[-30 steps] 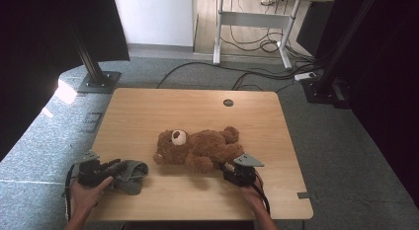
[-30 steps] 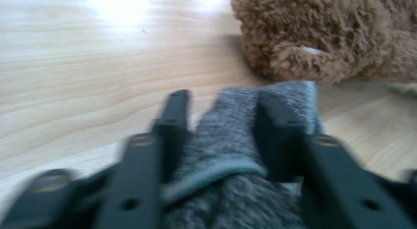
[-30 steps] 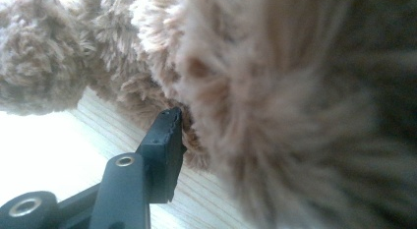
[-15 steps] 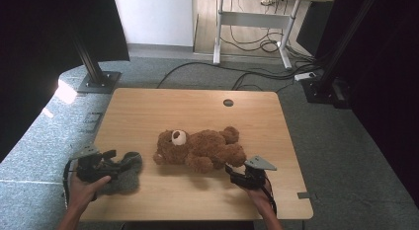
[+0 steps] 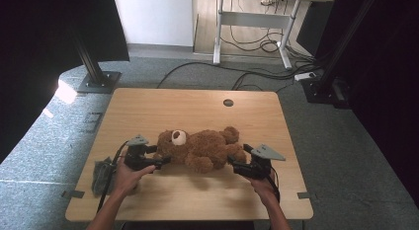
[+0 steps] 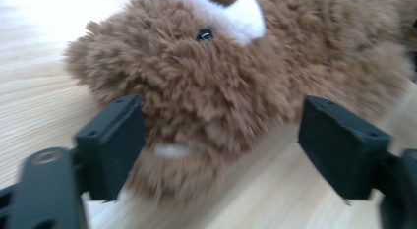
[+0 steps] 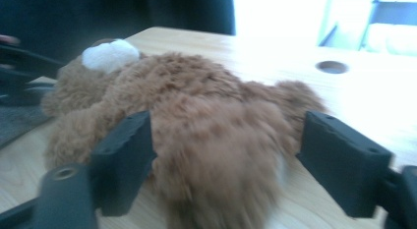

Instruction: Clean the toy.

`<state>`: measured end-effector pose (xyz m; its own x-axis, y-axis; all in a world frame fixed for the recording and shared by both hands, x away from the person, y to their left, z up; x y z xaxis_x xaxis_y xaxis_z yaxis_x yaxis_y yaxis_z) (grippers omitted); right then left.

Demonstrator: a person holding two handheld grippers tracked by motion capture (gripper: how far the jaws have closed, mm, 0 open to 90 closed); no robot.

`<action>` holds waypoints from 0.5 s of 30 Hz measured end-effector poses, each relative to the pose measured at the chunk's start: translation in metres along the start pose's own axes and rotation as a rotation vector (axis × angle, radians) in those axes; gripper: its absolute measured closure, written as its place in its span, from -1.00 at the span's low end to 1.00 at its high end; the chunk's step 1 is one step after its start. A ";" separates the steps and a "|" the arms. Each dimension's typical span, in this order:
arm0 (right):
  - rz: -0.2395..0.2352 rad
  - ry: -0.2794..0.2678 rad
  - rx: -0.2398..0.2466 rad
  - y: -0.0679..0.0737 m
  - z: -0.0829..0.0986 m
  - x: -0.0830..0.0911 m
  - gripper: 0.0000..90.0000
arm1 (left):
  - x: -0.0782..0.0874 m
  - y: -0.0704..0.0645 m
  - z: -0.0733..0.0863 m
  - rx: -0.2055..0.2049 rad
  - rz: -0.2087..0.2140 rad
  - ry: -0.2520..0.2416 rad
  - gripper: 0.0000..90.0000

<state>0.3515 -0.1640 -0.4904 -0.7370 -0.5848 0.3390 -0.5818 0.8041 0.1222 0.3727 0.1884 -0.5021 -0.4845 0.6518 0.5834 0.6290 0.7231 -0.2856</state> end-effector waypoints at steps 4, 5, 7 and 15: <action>-0.012 0.114 0.065 0.011 0.014 -0.024 -0.01 | -0.015 -0.003 0.006 -0.023 -0.042 0.020 -0.37; -0.022 0.126 0.068 0.013 0.019 -0.026 0.01 | -0.016 -0.002 0.007 -0.024 -0.045 0.021 -0.34; -0.034 0.151 0.059 0.015 0.033 -0.029 0.02 | -0.018 -0.002 0.010 -0.031 -0.057 0.026 -0.29; 0.048 0.143 0.062 0.001 0.036 -0.041 0.05 | -0.043 -0.002 -0.002 -0.035 -0.094 0.026 -0.31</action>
<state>0.3684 -0.1434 -0.5374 -0.7103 -0.5213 0.4730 -0.5707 0.8198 0.0464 0.3935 0.1584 -0.5246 -0.5264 0.5751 0.6262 0.6029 0.7718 -0.2020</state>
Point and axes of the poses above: each handheld gripper's, and its own axes: x roughly backward along the jaws, z roughly out of its underside, y roughly to its left, the point moved 3 cm from there along -x, roughly forward along the jaws
